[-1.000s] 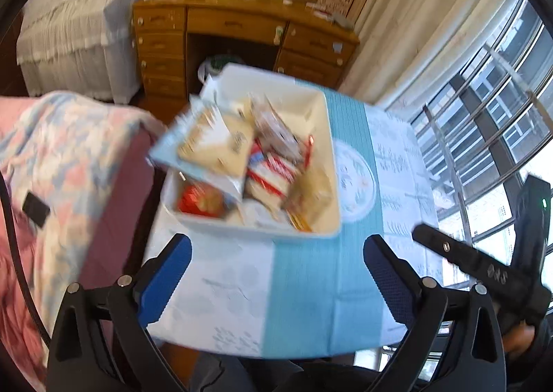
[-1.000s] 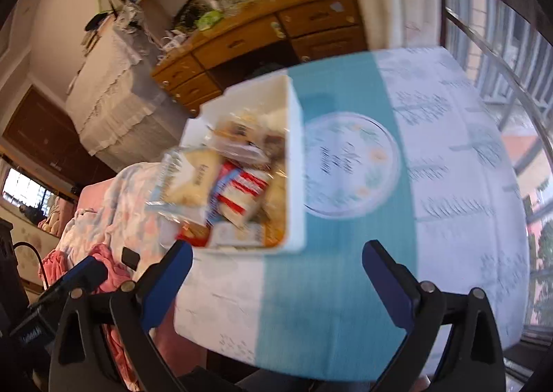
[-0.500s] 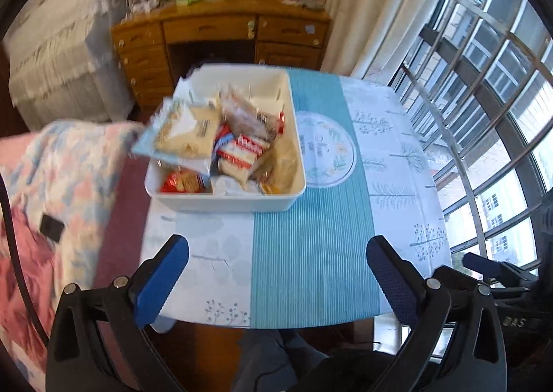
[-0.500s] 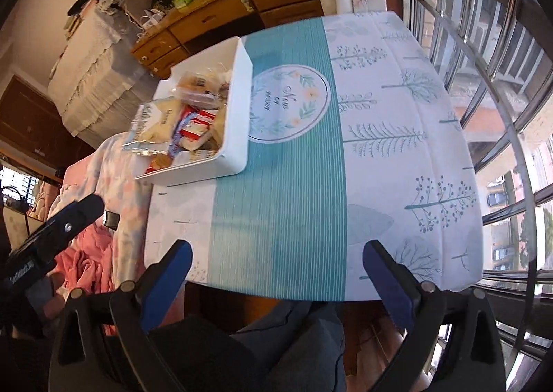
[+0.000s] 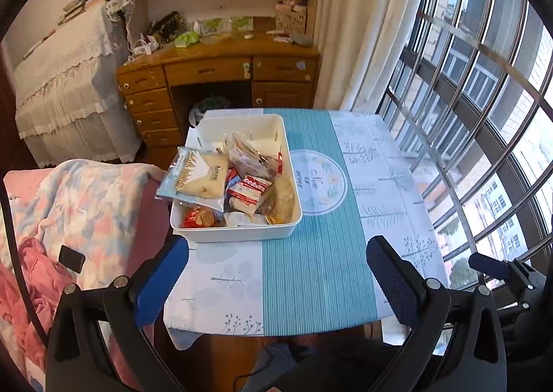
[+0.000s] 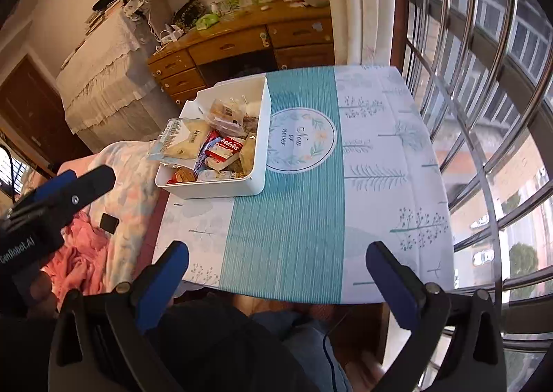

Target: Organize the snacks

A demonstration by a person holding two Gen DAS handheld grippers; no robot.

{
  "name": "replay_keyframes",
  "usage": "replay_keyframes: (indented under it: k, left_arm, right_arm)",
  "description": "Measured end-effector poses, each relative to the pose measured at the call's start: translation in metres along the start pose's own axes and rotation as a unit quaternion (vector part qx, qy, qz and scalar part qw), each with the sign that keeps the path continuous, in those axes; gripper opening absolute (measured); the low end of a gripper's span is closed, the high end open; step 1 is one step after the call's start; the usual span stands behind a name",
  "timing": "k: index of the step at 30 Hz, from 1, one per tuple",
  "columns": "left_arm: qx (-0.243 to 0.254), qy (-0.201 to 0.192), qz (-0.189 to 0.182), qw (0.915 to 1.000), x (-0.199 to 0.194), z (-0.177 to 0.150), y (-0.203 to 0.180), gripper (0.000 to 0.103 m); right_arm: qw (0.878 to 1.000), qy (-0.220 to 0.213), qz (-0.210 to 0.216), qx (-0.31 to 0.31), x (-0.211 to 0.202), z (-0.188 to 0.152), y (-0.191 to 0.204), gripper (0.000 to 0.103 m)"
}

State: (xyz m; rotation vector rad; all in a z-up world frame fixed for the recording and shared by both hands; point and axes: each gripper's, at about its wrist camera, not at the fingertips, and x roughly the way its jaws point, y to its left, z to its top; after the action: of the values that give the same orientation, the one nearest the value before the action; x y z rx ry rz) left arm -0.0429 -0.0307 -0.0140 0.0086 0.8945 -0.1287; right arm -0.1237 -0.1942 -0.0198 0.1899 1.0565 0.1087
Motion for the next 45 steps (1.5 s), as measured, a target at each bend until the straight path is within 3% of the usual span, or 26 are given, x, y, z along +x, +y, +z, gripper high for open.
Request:
replay_keyframes:
  k: [5,19,45]
  left_arm:
    - [-0.013,-0.02,0.017,0.9996,-0.001,-0.01,-0.004,0.102]
    - [-0.011,0.001,0.017,0.9998,0.016,-0.019,-0.019,0.102]
    - [-0.043,0.011,0.032,0.9985,0.019,-0.034,-0.021,0.102]
  right_arm:
    - [1.0,-0.011,-0.005,0.002,0.001,-0.008,-0.001,0.103]
    - [0.999,-0.022,-0.022,0.006,-0.001,-0.015,-0.006,0.103]
    - [0.999,0.01,0.008,-0.036,0.015,-0.009,-0.006,0.103]
